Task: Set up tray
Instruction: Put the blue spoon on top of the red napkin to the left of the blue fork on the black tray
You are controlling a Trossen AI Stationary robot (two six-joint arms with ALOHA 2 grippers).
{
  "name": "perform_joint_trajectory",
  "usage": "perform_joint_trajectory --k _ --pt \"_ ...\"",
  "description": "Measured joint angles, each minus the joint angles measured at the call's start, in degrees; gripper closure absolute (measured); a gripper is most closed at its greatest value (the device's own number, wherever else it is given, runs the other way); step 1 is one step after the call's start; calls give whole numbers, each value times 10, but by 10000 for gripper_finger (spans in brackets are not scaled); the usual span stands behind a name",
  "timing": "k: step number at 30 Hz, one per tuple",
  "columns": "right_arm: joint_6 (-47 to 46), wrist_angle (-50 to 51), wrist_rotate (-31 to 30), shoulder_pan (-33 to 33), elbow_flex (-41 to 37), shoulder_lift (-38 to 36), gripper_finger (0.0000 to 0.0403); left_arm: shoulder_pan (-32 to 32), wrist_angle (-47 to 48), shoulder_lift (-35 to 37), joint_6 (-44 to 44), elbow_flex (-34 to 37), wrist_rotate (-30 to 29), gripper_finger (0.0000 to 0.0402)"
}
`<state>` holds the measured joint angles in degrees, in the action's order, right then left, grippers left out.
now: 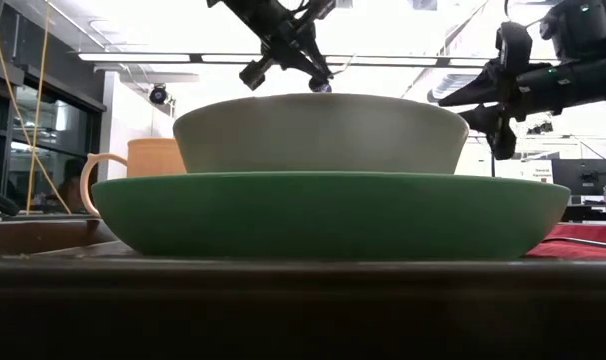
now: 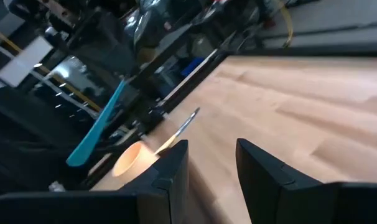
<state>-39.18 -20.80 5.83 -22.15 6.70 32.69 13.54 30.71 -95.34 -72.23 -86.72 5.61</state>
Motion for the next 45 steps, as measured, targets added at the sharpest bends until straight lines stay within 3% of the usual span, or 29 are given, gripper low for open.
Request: perform_joint_trajectory --k 5,13,28,39,45 --pt "-17 -18 41 0 24 62 291 0 -27 -22 0 0 7 365" --pt "50 -12 103 0 123 154 291 4 -48 -33 9 0 0 365" --pt "76 131 148 1 280 309 291 11 -48 -33 41 0 -42 365" --pt "94 144 171 1 335 358 289 11 -47 -33 50 0 -61 365" --pt "96 146 172 1 344 360 262 11 -47 -33 56 0 -67 365"
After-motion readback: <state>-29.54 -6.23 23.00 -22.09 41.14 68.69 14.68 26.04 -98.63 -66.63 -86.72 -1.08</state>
